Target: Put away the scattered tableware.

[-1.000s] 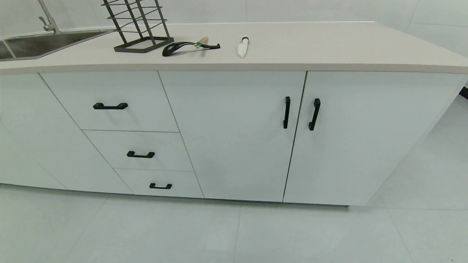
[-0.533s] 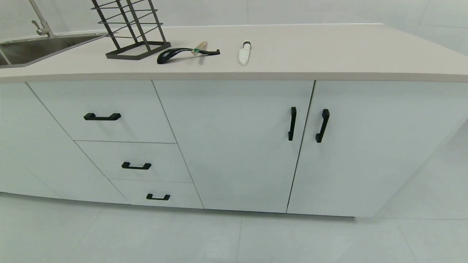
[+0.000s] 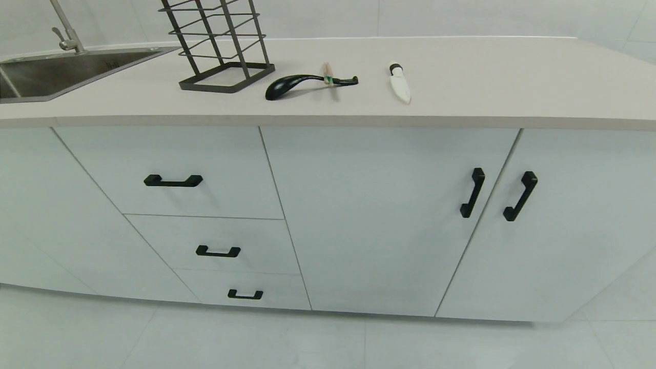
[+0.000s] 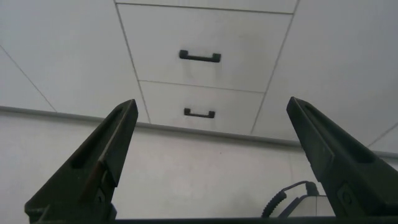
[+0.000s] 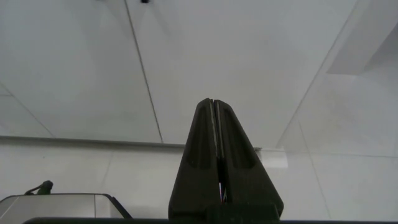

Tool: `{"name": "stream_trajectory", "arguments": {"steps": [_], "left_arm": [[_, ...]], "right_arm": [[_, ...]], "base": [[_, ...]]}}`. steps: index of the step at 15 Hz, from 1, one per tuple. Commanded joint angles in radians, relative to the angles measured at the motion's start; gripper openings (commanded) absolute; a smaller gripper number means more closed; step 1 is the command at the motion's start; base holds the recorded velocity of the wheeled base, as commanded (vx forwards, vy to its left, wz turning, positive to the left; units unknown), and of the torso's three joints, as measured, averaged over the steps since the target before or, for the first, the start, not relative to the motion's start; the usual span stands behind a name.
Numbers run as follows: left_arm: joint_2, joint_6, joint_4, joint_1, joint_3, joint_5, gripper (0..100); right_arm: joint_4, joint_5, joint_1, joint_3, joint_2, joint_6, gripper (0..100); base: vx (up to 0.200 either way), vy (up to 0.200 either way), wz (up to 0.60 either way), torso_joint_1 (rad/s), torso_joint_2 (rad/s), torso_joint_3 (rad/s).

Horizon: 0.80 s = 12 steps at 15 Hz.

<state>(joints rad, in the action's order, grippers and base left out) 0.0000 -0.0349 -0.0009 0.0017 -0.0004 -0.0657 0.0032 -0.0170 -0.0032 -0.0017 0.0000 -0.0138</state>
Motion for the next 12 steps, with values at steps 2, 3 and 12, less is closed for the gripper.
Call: {"name": "stream_trajectory", "arguments": {"steps": [2, 3, 12], "left_arm": [[0.0, 0.0, -0.001, 0.0, 0.0, 0.0, 100], [0.0, 0.0, -0.001, 0.0, 0.0, 0.0, 100], [0.0, -0.008, -0.002, 0.0, 0.0, -0.002, 100]], "right_arm": [[0.0, 0.0, 0.0, 0.0, 0.0, 0.0, 0], [0.0, 0.0, 0.0, 0.0, 0.002, 0.0, 0], [0.0, 0.0, 0.0, 0.0, 0.0, -0.006, 0]], "base": [[0.0, 0.2, 0.0, 0.002, 0.0, 0.002], [0.0, 0.2, 0.0, -0.002, 0.0, -0.002], [0.0, 0.067, 0.07, 0.004, 0.0, 0.003]]}}
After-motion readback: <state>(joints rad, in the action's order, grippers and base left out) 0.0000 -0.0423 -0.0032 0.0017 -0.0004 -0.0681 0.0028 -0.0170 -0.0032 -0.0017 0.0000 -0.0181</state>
